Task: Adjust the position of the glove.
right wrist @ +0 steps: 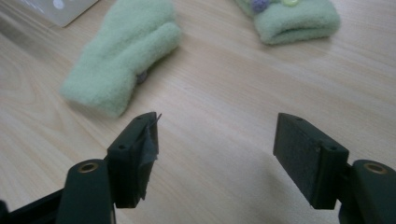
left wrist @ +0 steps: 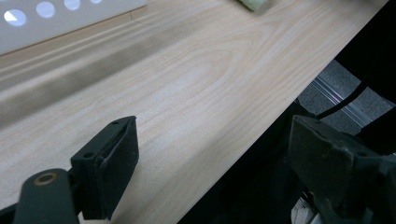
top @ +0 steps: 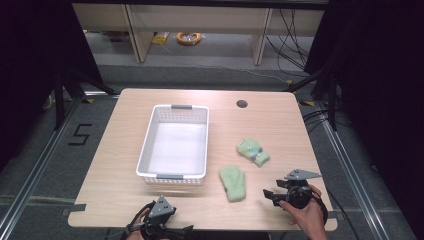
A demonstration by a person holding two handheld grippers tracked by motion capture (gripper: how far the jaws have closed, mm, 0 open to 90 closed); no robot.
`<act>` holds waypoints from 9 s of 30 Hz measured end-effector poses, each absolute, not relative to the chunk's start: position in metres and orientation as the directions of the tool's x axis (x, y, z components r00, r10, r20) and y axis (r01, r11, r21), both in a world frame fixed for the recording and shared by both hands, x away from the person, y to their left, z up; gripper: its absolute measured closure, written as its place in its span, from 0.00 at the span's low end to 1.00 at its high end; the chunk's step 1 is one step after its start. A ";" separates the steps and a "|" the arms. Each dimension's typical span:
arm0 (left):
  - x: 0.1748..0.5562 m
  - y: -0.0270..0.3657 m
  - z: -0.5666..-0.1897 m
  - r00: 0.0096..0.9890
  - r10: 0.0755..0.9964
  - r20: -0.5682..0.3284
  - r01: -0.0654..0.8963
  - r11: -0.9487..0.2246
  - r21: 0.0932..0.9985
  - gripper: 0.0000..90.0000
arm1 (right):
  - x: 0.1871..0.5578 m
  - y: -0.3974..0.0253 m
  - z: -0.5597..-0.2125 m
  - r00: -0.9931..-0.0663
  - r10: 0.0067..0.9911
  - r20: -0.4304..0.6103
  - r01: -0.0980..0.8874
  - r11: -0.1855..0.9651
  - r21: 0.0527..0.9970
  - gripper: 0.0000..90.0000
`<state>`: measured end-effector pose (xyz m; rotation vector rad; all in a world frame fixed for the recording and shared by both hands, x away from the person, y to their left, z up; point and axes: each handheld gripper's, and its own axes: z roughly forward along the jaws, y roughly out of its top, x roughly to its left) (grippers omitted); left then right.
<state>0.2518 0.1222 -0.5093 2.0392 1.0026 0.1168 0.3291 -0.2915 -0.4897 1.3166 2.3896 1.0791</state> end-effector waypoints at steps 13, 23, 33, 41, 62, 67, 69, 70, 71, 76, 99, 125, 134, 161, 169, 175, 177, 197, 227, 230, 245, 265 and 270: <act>0.252 0.123 -0.509 0.685 0.683 -0.252 0.607 -0.345 0.716 0.18 | 0.321 -0.270 -0.484 -0.621 0.765 0.171 0.620 0.345 0.705 0.46; 0.252 0.123 -0.508 0.686 0.682 -0.255 0.608 -0.345 0.715 0.18 | 0.320 -0.251 -0.479 -0.641 0.749 0.167 0.595 0.347 0.725 0.55; 0.252 0.123 -0.509 0.689 0.682 -0.245 0.605 -0.354 0.713 0.18 | 0.331 -0.221 -0.478 -0.694 0.711 0.118 0.542 0.407 0.736 0.70; 0.252 0.124 -0.508 0.692 0.678 -0.247 0.605 -0.358 0.711 0.18 | 0.339 -0.206 -0.485 -0.663 0.739 0.119 0.602 0.432 0.672 0.68; 0.253 0.123 -0.509 0.687 0.683 -0.248 0.606 -0.350 0.714 0.18 | 0.352 -0.206 -0.488 -0.757 0.642 0.122 0.537 0.505 0.676 0.93; 0.253 0.124 -0.509 0.682 0.685 -0.255 0.613 -0.346 0.711 0.18 | 0.342 -0.207 -0.467 -0.821 0.561 0.105 0.448 0.518 0.729 0.94; 0.253 0.123 -0.509 0.680 0.688 -0.253 0.610 -0.341 0.715 0.18 | 0.340 -0.208 -0.464 -0.826 0.552 0.117 0.449 0.517 0.729 0.94; 0.254 0.123 -0.509 0.679 0.688 -0.256 0.613 -0.338 0.714 0.18 | 0.338 -0.209 -0.460 -0.837 0.536 0.114 0.435 0.523 0.733 0.94; 0.254 0.123 -0.509 0.678 0.689 -0.257 0.613 -0.337 0.715 0.18 | 0.334 -0.210 -0.457 -0.853 0.512 0.102 0.406 0.528 0.746 0.94; 0.256 0.125 -0.508 0.683 0.687 -0.248 0.610 -0.350 0.710 0.18 | 0.325 -0.214 -0.451 -0.900 0.418 0.126 0.357 0.537 0.765 0.94; 0.296 0.064 -0.493 0.752 0.619 -0.227 0.544 -0.386 0.745 0.24 | 0.341 -0.229 -0.488 -0.934 0.339 0.116 0.339 0.733 0.589 0.90; 0.328 0.024 -0.503 0.778 0.554 -0.295 0.576 -0.442 0.688 0.81 | 0.340 -0.228 -0.484 -0.919 0.380 0.103 0.359 0.701 0.616 0.92; 0.313 0.028 -0.494 0.752 0.556 -0.353 0.604 -0.368 0.707 0.83 | 0.349 -0.219 -0.467 -0.914 0.401 0.062 0.355 0.718 0.598 0.93; 0.306 0.046 -0.495 0.720 0.634 -0.281 0.597 -0.361 0.716 0.38 | 0.375 -0.239 -0.462 -0.782 0.622 0.042 0.488 0.569 0.661 0.60; 0.299 0.066 -0.492 0.713 0.646 -0.274 0.591 -0.341 0.731 0.33 | 0.393 -0.258 -0.455 -0.700 0.713 0.032 0.541 0.501 0.675 0.57; 0.292 0.070 -0.491 0.716 0.647 -0.262 0.577 -0.336 0.744 0.31 | 0.420 -0.264 -0.454 -0.640 0.768 0.014 0.569 0.461 0.681 0.57; 0.289 0.073 -0.493 0.717 0.646 -0.263 0.584 -0.350 0.732 0.30 | 0.430 -0.263 -0.457 -0.641 0.768 -0.023 0.542 0.473 0.694 0.57; 0.281 0.082 -0.499 0.713 0.646 -0.273 0.591 -0.344 0.730 0.29 | 0.473 -0.238 -0.473 -0.631 0.775 -0.019 0.603 0.507 0.616 0.63; 0.284 0.085 -0.504 0.724 0.637 -0.266 0.590 -0.372 0.716 0.29 | 0.470 -0.245 -0.485 -0.656 0.754 0.011 0.558 0.476 0.680 0.97; 0.284 0.084 -0.506 0.707 0.648 -0.283 0.602 -0.342 0.721 0.29 | 0.466 -0.247 -0.476 -0.681 0.732 0.014 0.539 0.488 0.687 0.97; 0.285 0.087 -0.505 0.707 0.651 -0.277 0.603 -0.350 0.717 0.29 | 0.432 -0.239 -0.441 -0.785 0.619 -0.007 0.415 0.535 0.736 0.97; 0.286 0.088 -0.506 0.698 0.656 -0.288 0.611 -0.335 0.717 0.27 | 0.371 -0.210 -0.435 -0.930 0.368 0.005 0.243 0.602 0.760 0.97; 0.287 0.090 -0.505 0.711 0.646 -0.276 0.603 -0.360 0.712 0.27 | 0.360 -0.206 -0.440 -0.942 0.336 0.016 0.233 0.617 0.752 0.97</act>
